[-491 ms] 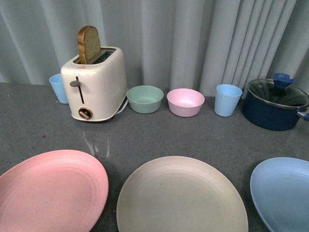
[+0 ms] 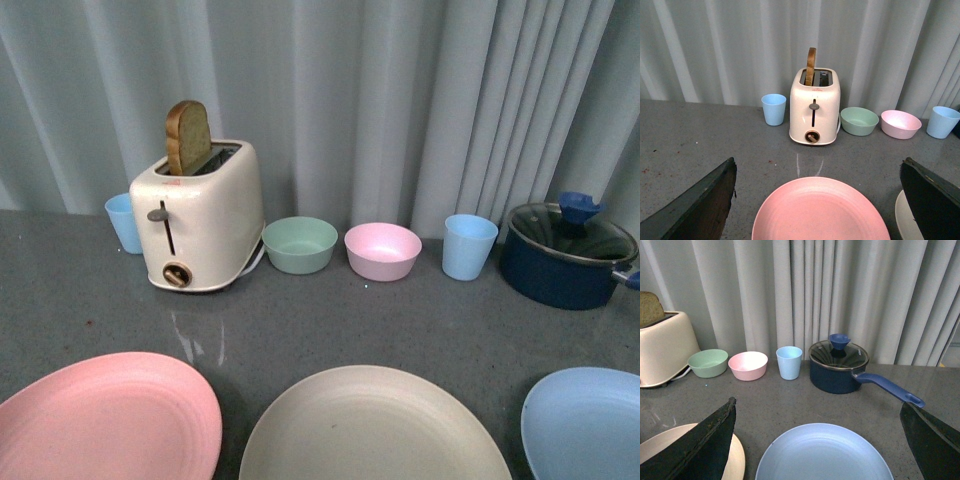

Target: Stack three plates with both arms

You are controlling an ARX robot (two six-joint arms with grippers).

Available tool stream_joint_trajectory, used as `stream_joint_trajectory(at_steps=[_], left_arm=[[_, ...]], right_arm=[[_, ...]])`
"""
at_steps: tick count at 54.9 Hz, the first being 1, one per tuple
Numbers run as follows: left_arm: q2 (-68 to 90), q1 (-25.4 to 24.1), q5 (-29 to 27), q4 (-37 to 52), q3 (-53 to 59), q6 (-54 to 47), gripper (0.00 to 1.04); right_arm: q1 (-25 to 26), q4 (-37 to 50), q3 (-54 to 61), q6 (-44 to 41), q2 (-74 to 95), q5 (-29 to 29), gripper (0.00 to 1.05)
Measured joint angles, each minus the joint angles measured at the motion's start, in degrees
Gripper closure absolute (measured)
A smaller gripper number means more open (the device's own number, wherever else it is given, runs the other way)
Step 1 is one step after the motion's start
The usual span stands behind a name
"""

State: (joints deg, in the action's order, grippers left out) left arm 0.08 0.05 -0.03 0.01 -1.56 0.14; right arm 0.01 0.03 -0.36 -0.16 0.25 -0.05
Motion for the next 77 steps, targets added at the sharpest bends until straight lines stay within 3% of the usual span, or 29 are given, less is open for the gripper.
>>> stream_joint_trajectory(at_steps=[8, 11, 14, 18, 29, 35, 39, 50, 63, 77], left_arm=[[0.28, -0.04, 0.28, -0.35, -0.15, 0.31, 0.07], [3.89, -0.94, 2.12, -7.91, -2.64, 5.07, 0.07], [13.42, -4.50, 4.74, -15.12, -6.58, 12.70, 0.07], [21.35, -9.75, 9.16, -13.44, -8.61, 13.38, 0.07], [47.30, -24.13, 19.76, -5.33, -18.19, -0.79, 0.07], [61.11, -27.76, 24.17, -5.03, -21.51, -8.63, 0.07], [70.42, -29.29, 23.80, -2.86, -24.00, -13.33, 0.07], [86.86, -30.25, 24.79, -1.55, -30.80, -20.04, 0.07], [97.13, -29.44, 28.41, -2.27, -37.13, -20.17, 0.07], [105.28, -26.05, 24.00, -6.51, -44.98, -16.50, 0.07]], right_arm=[[0.00, 0.00, 0.00, 0.00, 0.00, 0.00, 0.07], [0.00, 0.02, 0.00, 0.00, 0.00, 0.02, 0.07], [0.00, 0.02, 0.00, 0.00, 0.00, -0.04, 0.07], [0.00, 0.02, 0.00, 0.00, 0.00, 0.00, 0.07], [0.00, 0.00, 0.00, 0.00, 0.00, 0.00, 0.07], [0.00, 0.00, 0.00, 0.00, 0.00, 0.00, 0.07], [0.00, 0.00, 0.00, 0.00, 0.00, -0.02, 0.07], [0.00, 0.00, 0.00, 0.00, 0.00, 0.00, 0.07], [0.00, 0.00, 0.00, 0.00, 0.00, 0.00, 0.07], [0.00, 0.00, 0.00, 0.00, 0.00, 0.00, 0.07]])
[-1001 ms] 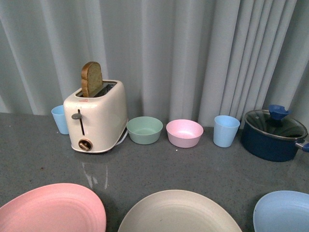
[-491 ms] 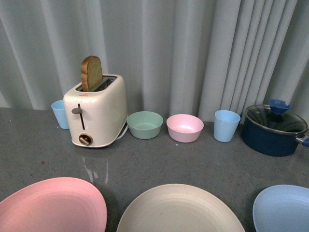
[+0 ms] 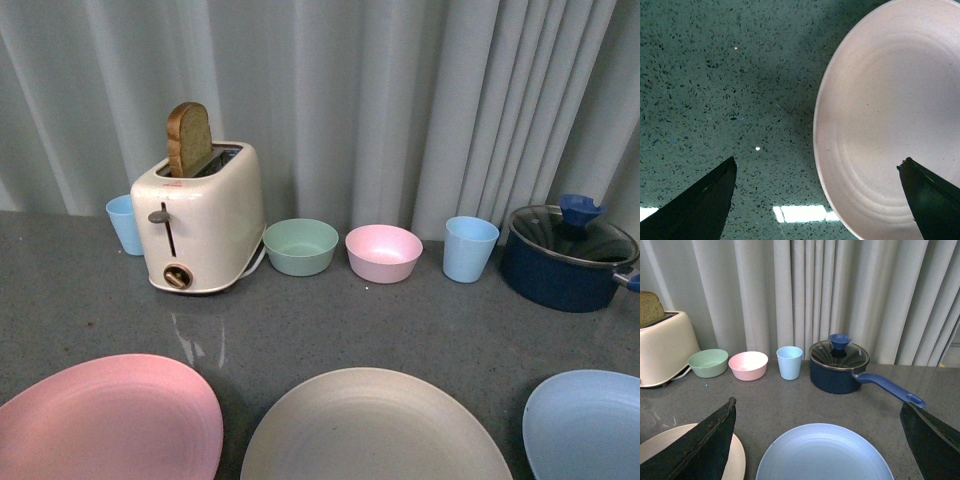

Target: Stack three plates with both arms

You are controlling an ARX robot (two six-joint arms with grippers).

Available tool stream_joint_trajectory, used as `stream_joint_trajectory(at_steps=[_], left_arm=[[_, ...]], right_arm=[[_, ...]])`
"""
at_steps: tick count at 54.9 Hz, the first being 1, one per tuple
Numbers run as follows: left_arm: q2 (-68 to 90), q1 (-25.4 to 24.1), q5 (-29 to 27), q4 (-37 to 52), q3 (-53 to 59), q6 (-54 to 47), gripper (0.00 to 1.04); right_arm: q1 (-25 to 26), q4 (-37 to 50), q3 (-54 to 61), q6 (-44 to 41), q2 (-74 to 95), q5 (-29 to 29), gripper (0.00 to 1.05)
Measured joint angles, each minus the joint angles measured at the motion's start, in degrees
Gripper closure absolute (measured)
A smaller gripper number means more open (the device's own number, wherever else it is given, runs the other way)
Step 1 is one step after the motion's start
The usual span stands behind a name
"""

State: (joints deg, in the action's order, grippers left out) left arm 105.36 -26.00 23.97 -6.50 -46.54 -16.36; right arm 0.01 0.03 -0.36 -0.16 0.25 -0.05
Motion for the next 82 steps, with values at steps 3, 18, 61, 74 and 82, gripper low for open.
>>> stream_joint_trajectory(at_steps=[3, 18, 61, 74, 82], left_arm=[[0.90, 0.72, -0.52, -1.25, -1.46, 0.48, 0.07], [2.56, 3.89, -2.60, -1.88, -4.48, 1.33, 0.07], [8.87, 9.16, -8.85, 3.67, -3.61, -0.13, 0.07], [9.68, 9.53, -10.19, 4.35, -3.50, -0.15, 0.07], [10.19, 9.55, -11.02, 4.50, -3.50, -0.20, 0.07]], right_arm=[[0.00, 0.00, 0.00, 0.00, 0.00, 0.00, 0.07], [0.00, 0.00, 0.00, 0.00, 0.00, 0.00, 0.07], [0.00, 0.00, 0.00, 0.00, 0.00, 0.00, 0.07], [0.00, 0.00, 0.00, 0.00, 0.00, 0.00, 0.07], [0.00, 0.00, 0.00, 0.00, 0.00, 0.00, 0.07]])
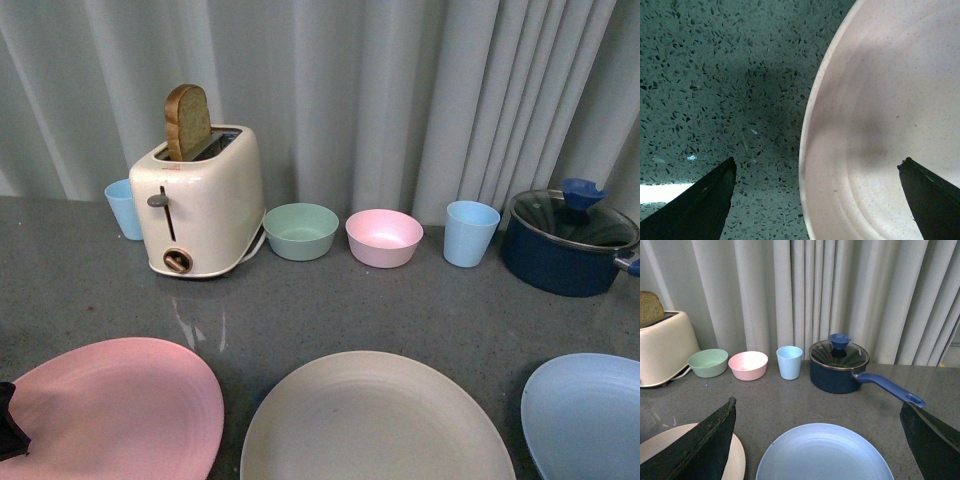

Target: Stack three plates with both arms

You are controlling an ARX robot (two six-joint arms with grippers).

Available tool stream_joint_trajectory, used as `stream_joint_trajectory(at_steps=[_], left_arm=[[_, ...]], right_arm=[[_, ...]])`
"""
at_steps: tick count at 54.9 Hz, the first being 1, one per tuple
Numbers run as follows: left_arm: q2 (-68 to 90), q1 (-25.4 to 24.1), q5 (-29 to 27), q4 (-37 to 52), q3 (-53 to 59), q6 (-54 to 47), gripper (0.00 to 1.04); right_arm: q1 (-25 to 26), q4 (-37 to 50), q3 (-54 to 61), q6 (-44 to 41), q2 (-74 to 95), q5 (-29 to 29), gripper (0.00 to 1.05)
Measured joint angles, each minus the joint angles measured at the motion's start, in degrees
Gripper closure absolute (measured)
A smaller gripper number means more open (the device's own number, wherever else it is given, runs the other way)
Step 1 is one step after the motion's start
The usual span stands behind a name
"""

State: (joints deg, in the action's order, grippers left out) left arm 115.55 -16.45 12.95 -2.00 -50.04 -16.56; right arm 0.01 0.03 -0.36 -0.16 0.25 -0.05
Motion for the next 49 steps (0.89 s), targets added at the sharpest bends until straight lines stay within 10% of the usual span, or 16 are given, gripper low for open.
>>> stream_joint_trajectory(at_steps=[7, 38, 49], left_arm=[[0.37, -0.22, -0.57, -0.26, 0.00, -0.44, 0.10], [0.37, -1.64, 3.37, -4.02, -1.73, 0.42, 1.00], [-1.99, -3.41, 6.08, -8.07, -3.98, 0.98, 1.01]], right_arm=[[0.00, 0.00, 0.00, 0.00, 0.00, 0.00, 0.07], [0.00, 0.00, 0.00, 0.00, 0.00, 0.00, 0.07], [0.00, 0.00, 0.00, 0.00, 0.00, 0.00, 0.07]])
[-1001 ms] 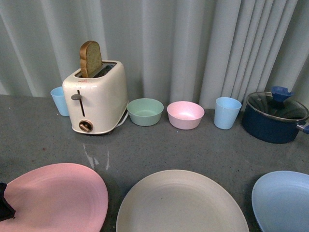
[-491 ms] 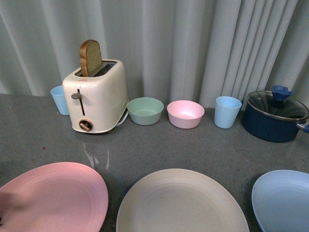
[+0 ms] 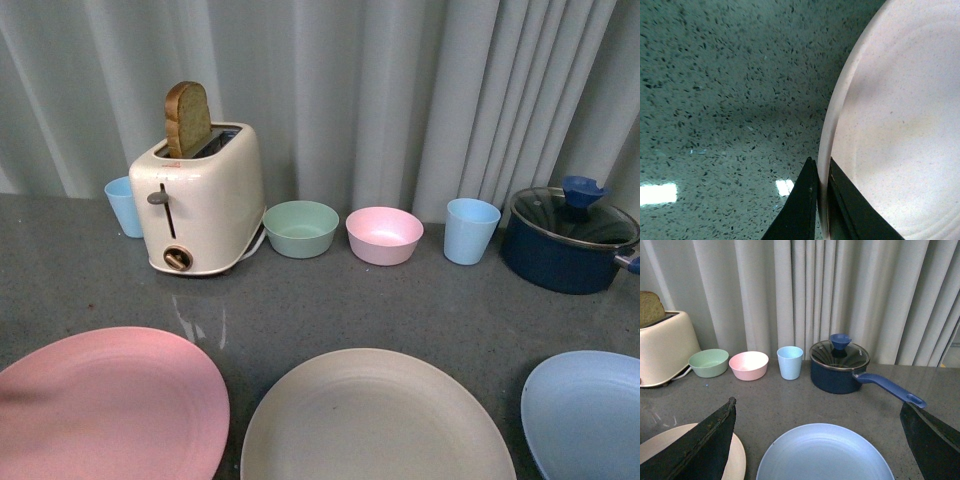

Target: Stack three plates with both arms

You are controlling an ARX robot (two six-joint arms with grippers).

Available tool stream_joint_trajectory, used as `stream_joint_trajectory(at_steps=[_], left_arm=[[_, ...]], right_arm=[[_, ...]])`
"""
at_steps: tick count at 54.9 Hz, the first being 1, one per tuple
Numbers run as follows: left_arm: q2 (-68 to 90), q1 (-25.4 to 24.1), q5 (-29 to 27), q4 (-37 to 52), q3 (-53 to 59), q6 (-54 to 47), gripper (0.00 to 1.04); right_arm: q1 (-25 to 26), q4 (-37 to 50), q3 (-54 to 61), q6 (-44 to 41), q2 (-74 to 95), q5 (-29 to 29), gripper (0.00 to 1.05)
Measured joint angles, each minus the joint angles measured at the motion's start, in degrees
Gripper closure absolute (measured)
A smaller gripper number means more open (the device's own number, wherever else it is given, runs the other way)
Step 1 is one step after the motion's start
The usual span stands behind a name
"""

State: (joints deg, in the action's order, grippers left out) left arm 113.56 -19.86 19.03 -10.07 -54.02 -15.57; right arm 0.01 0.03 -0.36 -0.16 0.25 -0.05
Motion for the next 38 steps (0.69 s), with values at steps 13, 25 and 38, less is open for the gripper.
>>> stream_joint_trajectory(at_steps=[13, 25, 38], left_arm=[[-5.68, -3.34, 3.21, -7.15, -5.35, 0.39, 1.01], [-13.92, -0.79, 6.16, -12.00, -6.58, 1.38, 1.01], [-19.80, 12.41, 6.34, -11.43, -2.25, 5.35, 1.01]], right_arm=[[0.00, 0.00, 0.00, 0.00, 0.00, 0.00, 0.07], [0.00, 0.00, 0.00, 0.00, 0.00, 0.00, 0.07], [0.00, 0.00, 0.00, 0.00, 0.00, 0.00, 0.07]])
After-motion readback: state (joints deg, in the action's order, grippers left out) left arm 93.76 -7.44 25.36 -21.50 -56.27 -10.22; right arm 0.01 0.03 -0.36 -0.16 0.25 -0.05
